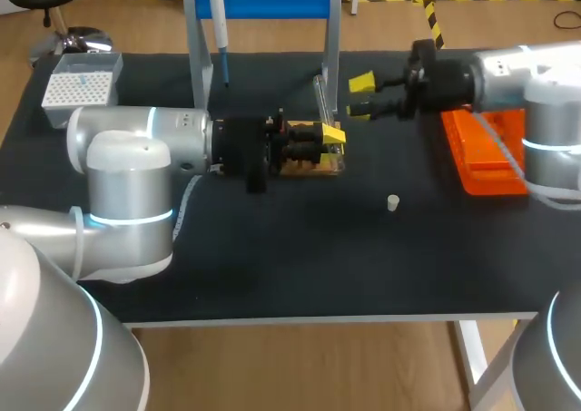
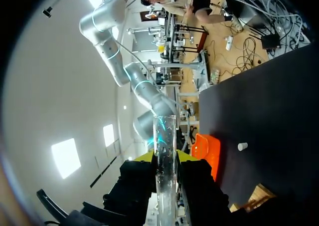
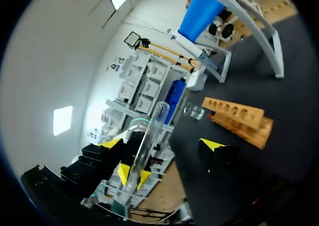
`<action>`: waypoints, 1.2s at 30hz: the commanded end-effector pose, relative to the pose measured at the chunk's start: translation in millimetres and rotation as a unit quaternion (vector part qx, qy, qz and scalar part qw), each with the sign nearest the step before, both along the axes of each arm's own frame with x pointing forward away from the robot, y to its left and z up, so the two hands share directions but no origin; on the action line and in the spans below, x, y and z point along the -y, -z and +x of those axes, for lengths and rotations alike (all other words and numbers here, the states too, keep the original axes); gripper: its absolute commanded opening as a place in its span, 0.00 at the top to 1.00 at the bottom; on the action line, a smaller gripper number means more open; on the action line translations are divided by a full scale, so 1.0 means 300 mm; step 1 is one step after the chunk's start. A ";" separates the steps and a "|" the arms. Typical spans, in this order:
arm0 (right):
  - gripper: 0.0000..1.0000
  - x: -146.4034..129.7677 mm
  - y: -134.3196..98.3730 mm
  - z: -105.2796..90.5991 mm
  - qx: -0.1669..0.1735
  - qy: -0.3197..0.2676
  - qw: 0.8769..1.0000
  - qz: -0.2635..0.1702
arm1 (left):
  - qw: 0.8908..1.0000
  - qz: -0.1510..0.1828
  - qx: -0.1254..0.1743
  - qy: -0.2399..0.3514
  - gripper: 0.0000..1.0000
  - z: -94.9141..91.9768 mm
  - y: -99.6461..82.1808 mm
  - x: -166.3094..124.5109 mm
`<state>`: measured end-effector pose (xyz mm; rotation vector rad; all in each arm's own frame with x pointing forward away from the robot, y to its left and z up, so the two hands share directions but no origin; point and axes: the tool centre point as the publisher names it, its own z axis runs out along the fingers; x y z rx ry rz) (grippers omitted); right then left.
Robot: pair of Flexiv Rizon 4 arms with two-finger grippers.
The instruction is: Invert the test tube, pick up the pipette, mount the tip to pipette, aspirate from beaker and dispense into the tube, eject the tip, return the pipette, and cap with the stopper.
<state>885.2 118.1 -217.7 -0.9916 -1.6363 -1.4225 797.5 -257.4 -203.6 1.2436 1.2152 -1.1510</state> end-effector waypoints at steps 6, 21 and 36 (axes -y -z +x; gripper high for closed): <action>0.00 0.114 0.081 -0.015 0.112 0.039 0.992 -0.042 | 1.000 0.001 0.000 0.002 1.00 0.002 -0.003 -0.003; 0.00 0.063 0.178 -0.015 0.327 0.034 0.934 -0.141 | 1.000 0.001 0.000 0.002 1.00 0.002 -0.003 -0.003; 0.00 -0.003 0.293 0.024 0.415 0.040 0.889 -0.188 | 1.000 0.001 0.000 0.002 1.00 0.002 -0.003 -0.003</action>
